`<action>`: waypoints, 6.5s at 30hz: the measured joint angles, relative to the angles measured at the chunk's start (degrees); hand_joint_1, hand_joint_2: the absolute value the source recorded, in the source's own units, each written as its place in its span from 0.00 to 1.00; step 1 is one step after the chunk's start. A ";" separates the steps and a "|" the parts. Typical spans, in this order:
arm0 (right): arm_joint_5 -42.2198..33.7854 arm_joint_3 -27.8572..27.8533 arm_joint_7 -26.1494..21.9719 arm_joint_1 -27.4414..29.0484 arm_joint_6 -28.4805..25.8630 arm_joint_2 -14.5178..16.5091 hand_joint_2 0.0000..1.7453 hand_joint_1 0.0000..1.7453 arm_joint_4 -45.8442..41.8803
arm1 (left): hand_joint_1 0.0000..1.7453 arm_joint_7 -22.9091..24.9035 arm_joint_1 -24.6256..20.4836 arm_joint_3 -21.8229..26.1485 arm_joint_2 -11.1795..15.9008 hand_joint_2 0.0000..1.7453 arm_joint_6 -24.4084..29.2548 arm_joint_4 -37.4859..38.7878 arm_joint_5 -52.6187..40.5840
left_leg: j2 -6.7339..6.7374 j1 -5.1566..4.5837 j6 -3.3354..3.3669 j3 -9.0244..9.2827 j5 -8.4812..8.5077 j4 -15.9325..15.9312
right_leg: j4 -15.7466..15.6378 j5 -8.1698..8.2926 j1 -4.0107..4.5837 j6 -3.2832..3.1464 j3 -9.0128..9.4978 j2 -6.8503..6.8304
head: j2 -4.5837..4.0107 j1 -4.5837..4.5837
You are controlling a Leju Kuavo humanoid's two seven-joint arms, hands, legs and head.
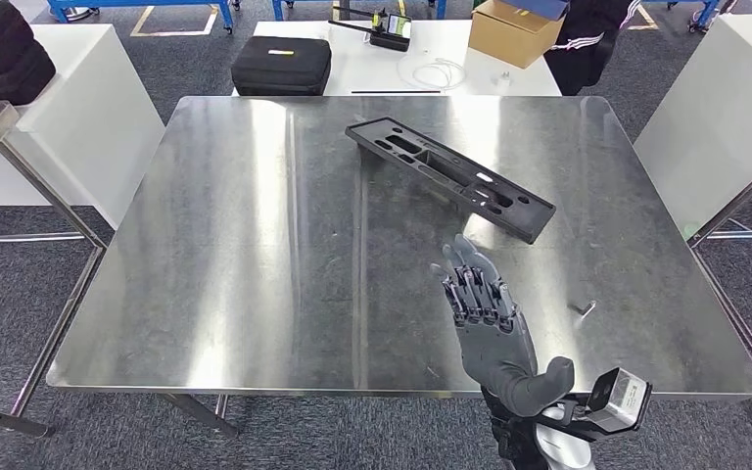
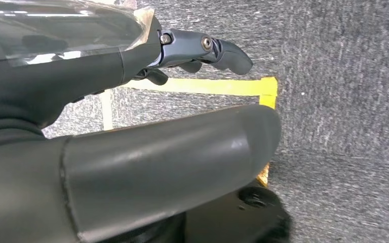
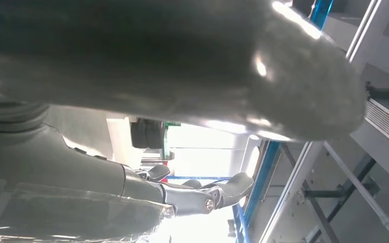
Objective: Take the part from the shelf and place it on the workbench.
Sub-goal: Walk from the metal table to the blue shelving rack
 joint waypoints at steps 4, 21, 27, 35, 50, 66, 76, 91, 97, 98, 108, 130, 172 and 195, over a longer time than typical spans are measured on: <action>0.33 0.01 -0.24 -0.05 -0.21 -0.08 0.00 0.00 0.04 | 0.00 -0.10 0.09 0.00 0.05 0.00 -0.05 0.00 0.00 | -0.20 0.56 0.03 5.94 6.02 -11.06 | 0.22 0.51 -0.12 1.29 -0.44 0.06 | 0.00 0.05; 0.47 0.04 -0.29 -0.29 -1.20 -0.47 0.00 0.00 0.62 | 0.00 -0.04 -0.06 0.24 -0.10 0.00 0.19 0.01 0.00 | -0.05 -0.41 1.17 6.03 10.61 -16.68 | -0.08 -1.60 0.68 1.09 1.66 0.15 | 0.00 0.19; 0.67 0.20 -0.46 0.40 -1.77 -0.48 0.00 0.00 0.73 | 0.00 -0.04 0.08 0.26 -0.15 0.00 0.27 0.00 0.00 | -0.04 0.19 -0.41 -0.31 1.55 -0.98 | -0.27 -0.44 0.12 -0.21 0.86 -0.18 | 0.00 0.10; 0.83 0.31 -0.16 0.60 -2.03 -0.43 0.00 0.00 0.79 | 0.00 0.11 -0.06 0.26 -0.05 0.00 0.40 0.00 0.00 | -0.27 0.27 0.43 8.36 8.02 -16.33 | 0.49 0.14 0.53 1.49 -0.10 -0.14 | 0.00 0.23; 0.57 0.44 -0.10 0.55 -2.21 -0.85 0.00 0.00 1.30 | 0.00 0.17 0.06 0.67 -0.18 0.00 0.69 0.02 0.00 | -0.04 -0.32 1.17 5.51 11.34 -16.74 | 0.10 -3.04 0.77 1.96 2.70 0.08 | 0.00 0.31; 0.46 0.72 -0.17 0.13 -2.65 -0.95 0.00 0.00 1.68 | 0.00 -0.02 0.54 1.38 -0.04 0.00 0.77 0.01 0.00 | -0.05 -0.30 1.11 8.09 8.69 -16.60 | 0.45 -0.42 0.99 1.08 0.51 -0.18 | 0.00 0.31; 0.61 0.75 0.60 -0.47 -3.70 -1.36 0.00 0.00 2.59 | 0.00 -0.17 0.55 1.78 -0.08 0.00 0.68 0.02 0.00 | 0.18 0.00 2.57 5.07 11.71 -17.14 | 10.22 -6.34 0.29 2.85 -2.00 -0.04 | 0.00 0.50; 0.76 0.81 0.70 -0.79 -3.91 -1.33 0.00 0.00 3.61 | 0.00 -0.22 0.69 1.86 0.14 0.00 0.72 0.04 0.00 | 0.01 0.29 -0.62 2.29 5.18 -5.23 | 0.08 -0.65 0.35 -0.17 0.97 -0.17 | 0.00 0.28; 0.80 0.85 0.72 -0.94 -3.91 -1.30 0.00 0.00 3.65 | 0.00 -0.26 0.57 1.88 0.21 0.00 0.71 0.04 0.00 | -0.07 -0.21 0.81 8.48 8.39 -16.36 | 0.63 -0.10 0.97 1.12 0.16 -0.16 | 0.00 0.40; 0.80 0.87 0.72 -0.96 -3.91 -1.28 0.00 0.00 3.65 | 0.00 -0.26 0.58 1.88 0.18 0.00 0.72 0.04 0.00 | -0.04 -0.18 1.23 8.31 8.68 -16.51 | 0.67 0.01 0.99 1.40 -0.01 -0.15 | 0.00 0.40; 0.78 0.92 0.72 -1.05 -3.93 -1.39 0.00 0.00 3.89 | 0.00 -0.26 0.56 1.88 0.14 0.00 0.68 0.04 0.00 | 0.24 -0.09 2.60 4.83 11.98 -16.90 | 8.63 -5.91 0.51 2.96 -1.01 -0.03 | 0.00 0.66; 0.80 1.23 0.72 -1.13 -3.93 -1.28 0.00 0.00 4.04 | 0.00 -0.27 0.60 1.88 0.25 0.00 0.68 0.07 0.00 | 0.04 -0.23 1.61 8.71 8.82 -17.13 | 0.87 0.03 1.02 1.30 -0.55 -0.10 | 0.00 0.55; 0.80 1.44 0.77 -0.98 -3.98 -1.60 0.00 0.00 4.15 | 0.00 -0.28 0.67 1.90 0.21 0.00 0.66 0.42 0.00 | 0.23 1.29 0.29 -0.09 4.05 -2.37 | 3.33 -0.24 0.25 0.57 -2.96 0.34 | 0.00 0.11; 0.84 1.43 0.81 -1.10 -4.12 -1.72 0.00 0.00 4.27 | 0.00 -0.22 0.49 1.90 -0.03 0.00 0.63 0.43 -0.12 | 0.67 -1.17 2.57 4.18 12.50 -16.59 | 0.45 -3.11 1.05 1.03 2.46 0.16 | 0.00 0.33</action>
